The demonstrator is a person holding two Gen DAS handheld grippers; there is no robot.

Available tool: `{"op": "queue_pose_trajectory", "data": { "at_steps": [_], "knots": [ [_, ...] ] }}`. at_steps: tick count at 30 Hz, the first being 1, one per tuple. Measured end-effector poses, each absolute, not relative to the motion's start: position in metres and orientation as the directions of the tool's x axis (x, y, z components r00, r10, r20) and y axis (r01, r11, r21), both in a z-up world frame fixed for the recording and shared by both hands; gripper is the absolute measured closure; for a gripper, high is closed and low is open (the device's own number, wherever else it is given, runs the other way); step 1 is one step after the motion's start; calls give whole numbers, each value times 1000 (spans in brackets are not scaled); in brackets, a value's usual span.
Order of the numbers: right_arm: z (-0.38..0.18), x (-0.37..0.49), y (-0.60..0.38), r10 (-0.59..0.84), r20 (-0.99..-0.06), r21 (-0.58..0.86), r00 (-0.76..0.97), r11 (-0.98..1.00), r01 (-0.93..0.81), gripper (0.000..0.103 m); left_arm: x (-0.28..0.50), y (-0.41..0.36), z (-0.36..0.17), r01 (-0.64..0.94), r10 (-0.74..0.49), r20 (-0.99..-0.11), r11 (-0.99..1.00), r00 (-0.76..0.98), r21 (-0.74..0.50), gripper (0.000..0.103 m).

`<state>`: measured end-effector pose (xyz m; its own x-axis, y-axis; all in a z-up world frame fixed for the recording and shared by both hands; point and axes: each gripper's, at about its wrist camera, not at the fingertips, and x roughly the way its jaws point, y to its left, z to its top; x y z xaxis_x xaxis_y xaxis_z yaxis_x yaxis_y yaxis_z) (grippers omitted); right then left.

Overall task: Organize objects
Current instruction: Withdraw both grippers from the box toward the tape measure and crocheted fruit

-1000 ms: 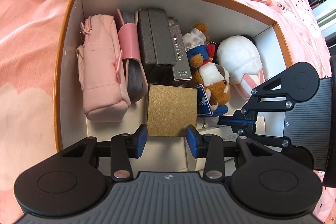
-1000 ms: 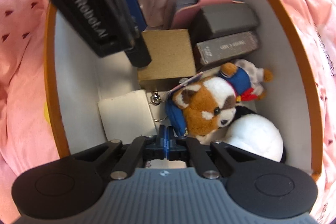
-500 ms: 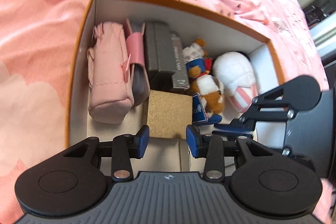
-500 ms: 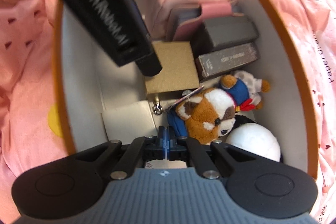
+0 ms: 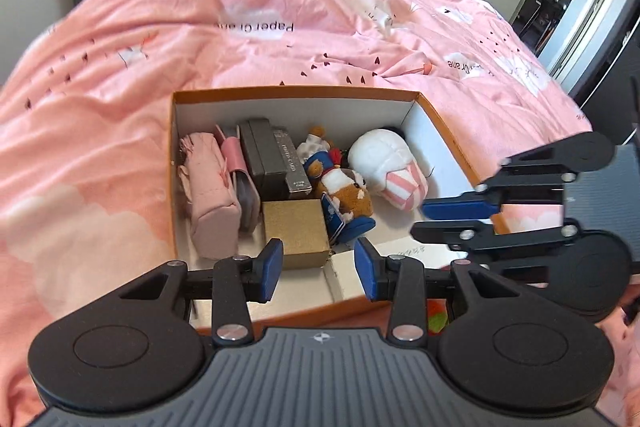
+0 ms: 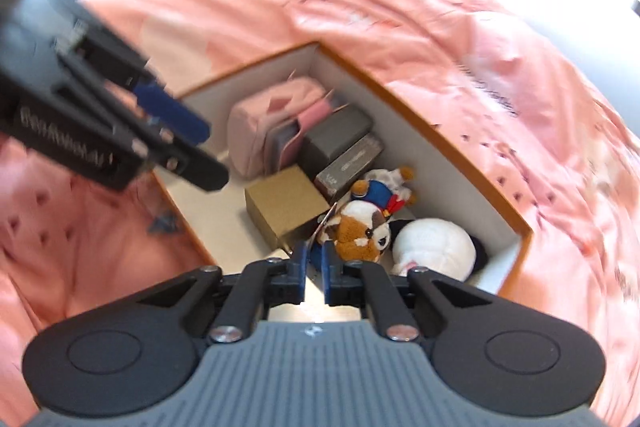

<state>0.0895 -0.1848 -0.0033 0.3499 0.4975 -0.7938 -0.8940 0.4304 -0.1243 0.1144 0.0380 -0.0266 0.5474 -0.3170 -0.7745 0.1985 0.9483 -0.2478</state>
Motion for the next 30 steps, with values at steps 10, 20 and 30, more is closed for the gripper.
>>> {"op": "queue_pose_trajectory", "data": {
  "at_steps": [10,20,30],
  "knots": [
    [-8,40,-232,487,-730,20,480,716,-698,77,83,23,-36,283,-346,-783,932,517,-226,57],
    [-69,59,-220,364,-785,85,501,865,-495,59,71,8,-93,329,-389,-836,905,386,-270,49],
    [-98,61,-221,334,-803,101,493,892,-441,50,72,6,-143,107,-370,-882,929,291,-354,34]
  ]
}}
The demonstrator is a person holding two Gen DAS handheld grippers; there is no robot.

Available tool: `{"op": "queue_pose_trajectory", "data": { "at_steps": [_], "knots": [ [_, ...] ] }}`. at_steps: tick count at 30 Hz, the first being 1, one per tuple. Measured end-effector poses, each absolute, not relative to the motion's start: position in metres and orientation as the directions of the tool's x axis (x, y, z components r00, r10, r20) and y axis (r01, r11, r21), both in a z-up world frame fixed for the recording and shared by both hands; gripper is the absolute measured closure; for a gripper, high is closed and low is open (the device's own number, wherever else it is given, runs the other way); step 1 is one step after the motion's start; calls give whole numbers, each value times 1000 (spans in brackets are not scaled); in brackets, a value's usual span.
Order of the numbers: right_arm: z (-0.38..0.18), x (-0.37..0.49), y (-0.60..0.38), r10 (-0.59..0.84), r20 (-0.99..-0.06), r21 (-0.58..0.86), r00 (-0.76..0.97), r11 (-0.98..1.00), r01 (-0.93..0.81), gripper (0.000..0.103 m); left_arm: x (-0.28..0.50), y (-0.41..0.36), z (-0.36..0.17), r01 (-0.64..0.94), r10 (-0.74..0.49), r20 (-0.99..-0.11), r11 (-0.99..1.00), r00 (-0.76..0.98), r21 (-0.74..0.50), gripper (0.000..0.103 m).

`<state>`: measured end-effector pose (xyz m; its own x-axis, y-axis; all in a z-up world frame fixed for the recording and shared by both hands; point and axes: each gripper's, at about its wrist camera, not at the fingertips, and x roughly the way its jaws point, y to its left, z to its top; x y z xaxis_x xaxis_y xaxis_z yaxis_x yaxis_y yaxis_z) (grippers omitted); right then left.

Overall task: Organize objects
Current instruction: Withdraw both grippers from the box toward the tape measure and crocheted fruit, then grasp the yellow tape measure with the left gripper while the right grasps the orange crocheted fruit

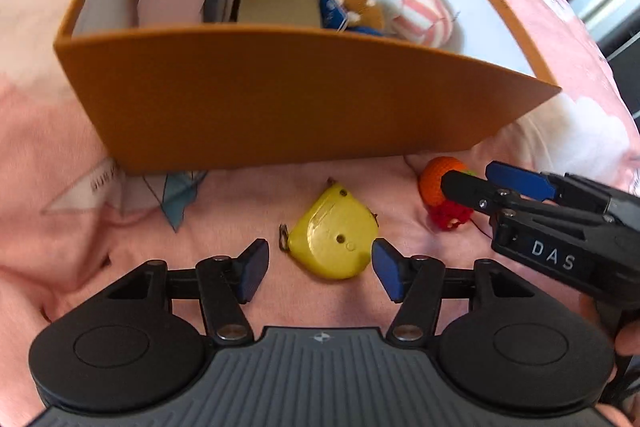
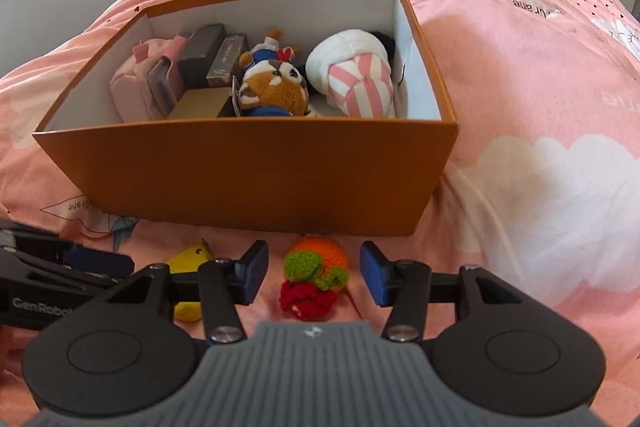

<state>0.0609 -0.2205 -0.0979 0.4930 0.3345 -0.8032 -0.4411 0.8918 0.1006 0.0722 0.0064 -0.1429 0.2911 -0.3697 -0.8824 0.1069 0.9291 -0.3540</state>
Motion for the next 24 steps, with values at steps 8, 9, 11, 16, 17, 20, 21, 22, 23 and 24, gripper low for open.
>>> {"op": "queue_pose_trajectory", "data": {
  "at_steps": [8,9,11,16,17,20,21,22,23,24],
  "knots": [
    [-112,61,-220,323,-826,103,461,892,-440,51,76,8,-150,5,-381,-893,920,240,-391,30],
    [-114,61,-220,322,-829,102,458,892,-441,51,77,8,-151,-6,-378,-895,920,238,-391,30],
    [-116,61,-220,312,-832,94,458,894,-438,55,79,7,-155,-29,-373,-899,921,230,-389,27],
    [-121,63,-224,315,-834,111,453,900,-422,61,87,1,-159,-81,-360,-909,920,208,-383,24],
    [-121,63,-224,314,-835,110,451,900,-422,61,87,-1,-159,-89,-351,-913,923,206,-375,24],
    [-124,64,-227,315,-837,120,447,904,-411,60,91,0,-163,-134,-346,-917,917,196,-375,23],
    [-124,65,-229,319,-837,128,444,905,-407,60,92,0,-165,-144,-347,-918,915,194,-377,23],
    [-125,65,-230,321,-837,134,443,906,-403,60,92,1,-166,-153,-346,-918,914,192,-377,23],
    [-125,65,-231,322,-837,137,442,906,-400,60,92,1,-168,-155,-347,-918,913,191,-377,23],
    [-125,65,-231,323,-838,140,441,907,-398,60,92,1,-168,-154,-347,-918,913,189,-377,23]
  ]
}}
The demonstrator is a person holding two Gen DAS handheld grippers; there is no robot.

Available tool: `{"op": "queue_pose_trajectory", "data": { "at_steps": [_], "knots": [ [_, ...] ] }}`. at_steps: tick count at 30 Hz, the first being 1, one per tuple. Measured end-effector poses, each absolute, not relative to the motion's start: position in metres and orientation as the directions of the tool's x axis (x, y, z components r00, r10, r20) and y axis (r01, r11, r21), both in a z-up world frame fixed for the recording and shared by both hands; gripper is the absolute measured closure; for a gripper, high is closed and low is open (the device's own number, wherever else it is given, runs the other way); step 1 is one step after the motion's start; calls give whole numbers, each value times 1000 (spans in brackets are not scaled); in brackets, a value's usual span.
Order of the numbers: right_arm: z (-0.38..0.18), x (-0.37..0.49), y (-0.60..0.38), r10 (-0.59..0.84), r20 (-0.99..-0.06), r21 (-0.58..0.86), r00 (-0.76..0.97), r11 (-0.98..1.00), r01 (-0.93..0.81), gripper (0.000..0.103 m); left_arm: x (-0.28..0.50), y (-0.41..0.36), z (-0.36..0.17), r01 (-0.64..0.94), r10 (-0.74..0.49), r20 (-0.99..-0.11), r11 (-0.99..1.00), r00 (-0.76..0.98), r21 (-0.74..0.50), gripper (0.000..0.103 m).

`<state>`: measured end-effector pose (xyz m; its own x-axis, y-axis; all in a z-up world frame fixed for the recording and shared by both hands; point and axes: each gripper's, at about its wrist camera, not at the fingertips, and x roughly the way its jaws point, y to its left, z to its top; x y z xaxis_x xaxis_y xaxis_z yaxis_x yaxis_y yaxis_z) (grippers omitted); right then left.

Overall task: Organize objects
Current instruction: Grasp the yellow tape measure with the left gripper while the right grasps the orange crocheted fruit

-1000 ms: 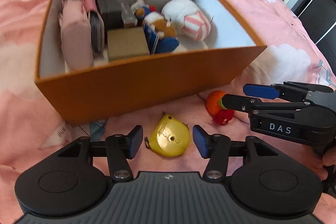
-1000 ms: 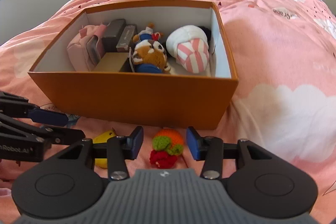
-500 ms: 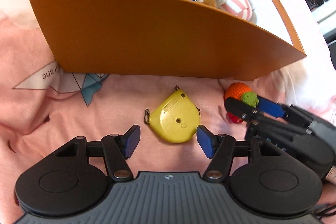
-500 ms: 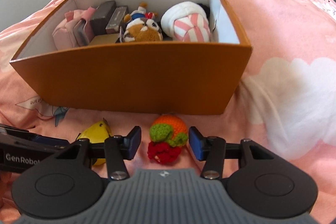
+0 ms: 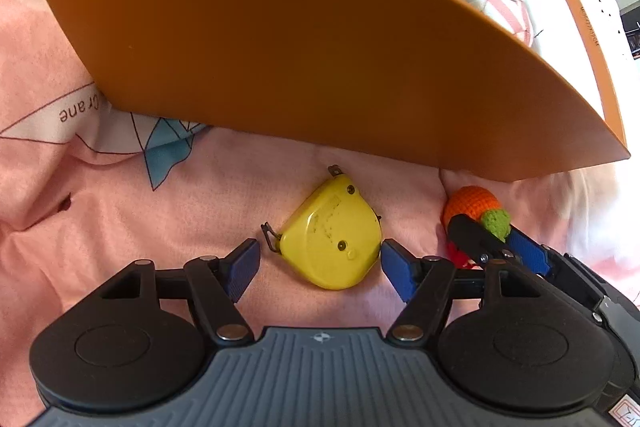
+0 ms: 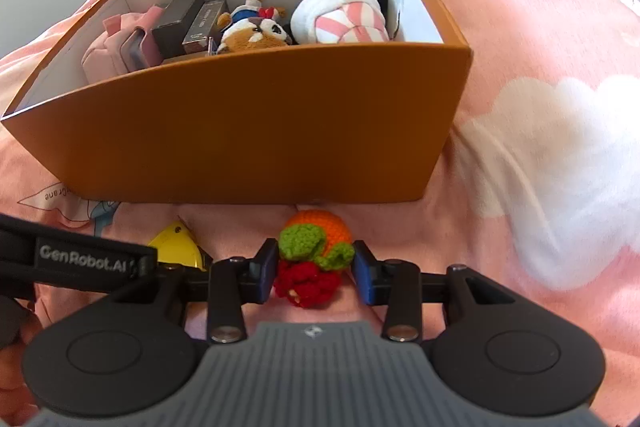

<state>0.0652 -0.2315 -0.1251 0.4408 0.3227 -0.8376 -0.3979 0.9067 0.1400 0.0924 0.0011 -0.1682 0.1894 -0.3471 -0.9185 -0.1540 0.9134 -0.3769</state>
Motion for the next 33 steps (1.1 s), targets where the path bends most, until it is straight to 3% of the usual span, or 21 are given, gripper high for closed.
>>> {"op": "queue_pose_trajectory", "data": {
  "at_steps": [5,20,24,28,33],
  "knots": [
    [-124,64,-232,324,-835,139,445,906,-400,62,90,0,-166,-99,-334,-925,930,183,-355,40],
    [-106,47,-227,399,-806,150,438,852,-501,62,82,24,-154,234,-381,-921,905,82,-354,44],
    [-107,42,-218,391,-813,115,431,834,-539,62,79,32,-156,197,-397,-914,906,88,-374,42],
    [-111,41,-214,382,-824,110,418,832,-544,62,80,43,-152,117,-411,-906,909,102,-399,31],
    [-113,42,-214,382,-828,119,410,835,-538,62,71,67,-150,-66,-450,-886,886,113,-459,28]
  ]
}}
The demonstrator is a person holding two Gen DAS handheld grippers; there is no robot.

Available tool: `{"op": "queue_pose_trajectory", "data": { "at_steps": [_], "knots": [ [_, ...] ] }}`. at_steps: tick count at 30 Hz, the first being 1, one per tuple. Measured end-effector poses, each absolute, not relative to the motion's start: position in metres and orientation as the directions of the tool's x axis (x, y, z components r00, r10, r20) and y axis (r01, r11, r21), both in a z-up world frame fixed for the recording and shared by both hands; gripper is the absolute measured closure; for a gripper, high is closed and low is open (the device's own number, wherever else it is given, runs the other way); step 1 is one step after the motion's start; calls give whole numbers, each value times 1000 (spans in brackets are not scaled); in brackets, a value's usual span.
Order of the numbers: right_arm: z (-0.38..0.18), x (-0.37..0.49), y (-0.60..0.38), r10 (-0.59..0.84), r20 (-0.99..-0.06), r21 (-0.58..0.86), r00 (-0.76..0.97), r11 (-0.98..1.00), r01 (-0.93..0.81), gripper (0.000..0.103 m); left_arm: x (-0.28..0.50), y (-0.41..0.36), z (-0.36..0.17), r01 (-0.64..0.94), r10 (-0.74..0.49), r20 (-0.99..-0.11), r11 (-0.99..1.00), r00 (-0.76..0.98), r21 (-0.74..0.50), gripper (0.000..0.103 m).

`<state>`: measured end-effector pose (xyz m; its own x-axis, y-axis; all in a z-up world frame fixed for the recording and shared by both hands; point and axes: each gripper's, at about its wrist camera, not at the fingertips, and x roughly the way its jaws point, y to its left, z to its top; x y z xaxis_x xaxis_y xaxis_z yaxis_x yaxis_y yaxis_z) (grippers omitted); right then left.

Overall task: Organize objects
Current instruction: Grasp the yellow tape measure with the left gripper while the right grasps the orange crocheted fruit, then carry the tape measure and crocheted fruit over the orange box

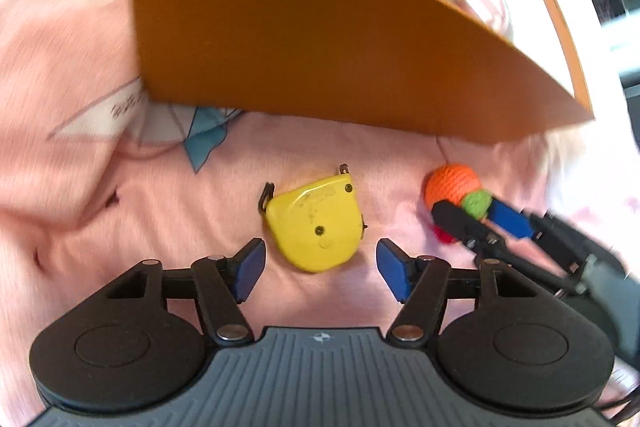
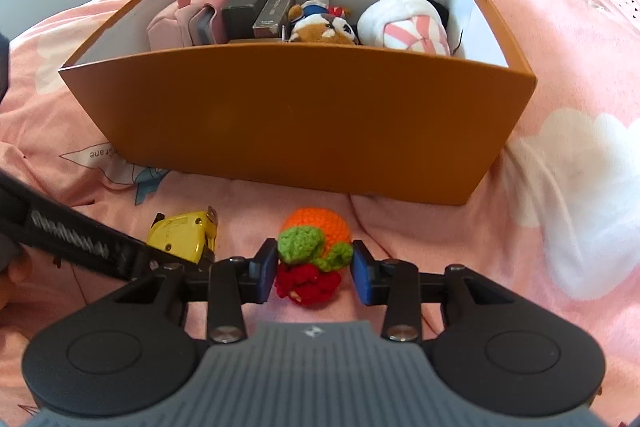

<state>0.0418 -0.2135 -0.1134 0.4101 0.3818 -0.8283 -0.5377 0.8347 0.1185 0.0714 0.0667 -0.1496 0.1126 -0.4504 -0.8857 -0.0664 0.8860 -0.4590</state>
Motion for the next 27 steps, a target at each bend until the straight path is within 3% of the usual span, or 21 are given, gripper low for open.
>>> {"op": "queue_pose_trajectory", "data": {
  "at_steps": [8,27],
  "knots": [
    [-114,40,-214,381,-827,116,413,834,-539,62,69,69,-148,-203,-394,-902,882,175,-425,43],
    [-120,37,-211,373,-835,99,405,825,-556,62,82,48,-158,-108,-321,-925,932,202,-347,42]
  ]
}}
